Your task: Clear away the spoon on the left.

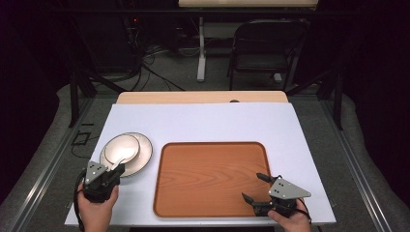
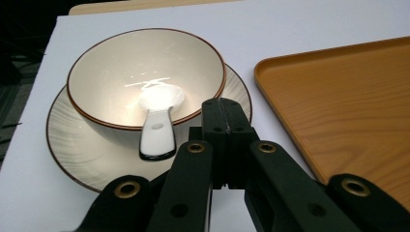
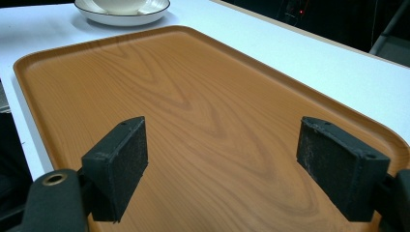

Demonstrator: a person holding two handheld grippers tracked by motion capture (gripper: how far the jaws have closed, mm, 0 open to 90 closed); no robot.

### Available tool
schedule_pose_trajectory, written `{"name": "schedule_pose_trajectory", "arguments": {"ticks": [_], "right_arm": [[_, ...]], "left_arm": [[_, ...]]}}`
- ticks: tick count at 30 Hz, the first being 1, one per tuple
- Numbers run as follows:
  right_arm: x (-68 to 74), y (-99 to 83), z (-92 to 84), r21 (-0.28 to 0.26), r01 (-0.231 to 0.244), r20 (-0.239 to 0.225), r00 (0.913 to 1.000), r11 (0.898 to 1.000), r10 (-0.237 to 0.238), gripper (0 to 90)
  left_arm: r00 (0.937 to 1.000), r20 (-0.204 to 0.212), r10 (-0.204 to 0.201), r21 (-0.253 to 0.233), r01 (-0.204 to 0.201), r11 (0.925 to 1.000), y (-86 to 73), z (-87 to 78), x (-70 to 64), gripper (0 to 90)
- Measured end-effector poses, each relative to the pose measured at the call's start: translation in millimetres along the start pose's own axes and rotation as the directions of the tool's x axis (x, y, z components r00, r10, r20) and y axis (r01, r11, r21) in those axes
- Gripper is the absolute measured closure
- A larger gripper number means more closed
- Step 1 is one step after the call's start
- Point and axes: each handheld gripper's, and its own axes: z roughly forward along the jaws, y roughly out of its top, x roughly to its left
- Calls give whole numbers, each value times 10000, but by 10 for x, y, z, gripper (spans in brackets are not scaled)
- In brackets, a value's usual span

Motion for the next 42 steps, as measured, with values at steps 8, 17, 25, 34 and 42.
{"name": "schedule_pose_trajectory", "arguments": {"ticks": [8, 17, 25, 34, 42], "right_arm": [[-1, 2, -1, -8, -6, 17, 10000, 10000, 6, 183], [-1, 6, -9, -31, -1, 42, 10000, 10000, 1, 183], [-6, 3, -4, -36, -14, 52, 10000, 10000, 14, 183], [0, 4, -1, -17, -11, 43, 10000, 10000, 11, 183], [0, 2, 1, -3, -32, 33, 10000, 10000, 32, 183]], "left_arm": [[9987, -489, -147, 37, 149, 9999, 1, -30, 100, 900], [9945, -803, -673, 139, 687, 9975, 25, -8, 307, 900], [9903, -1041, -921, 174, 944, 9954, 28, 36, 475, 900], [9837, -1235, -1308, 67, 1326, 9911, 101, 113, 634, 900], [9796, -1511, -1325, -6, 1340, 9910, 190, 195, 710, 900]]}}
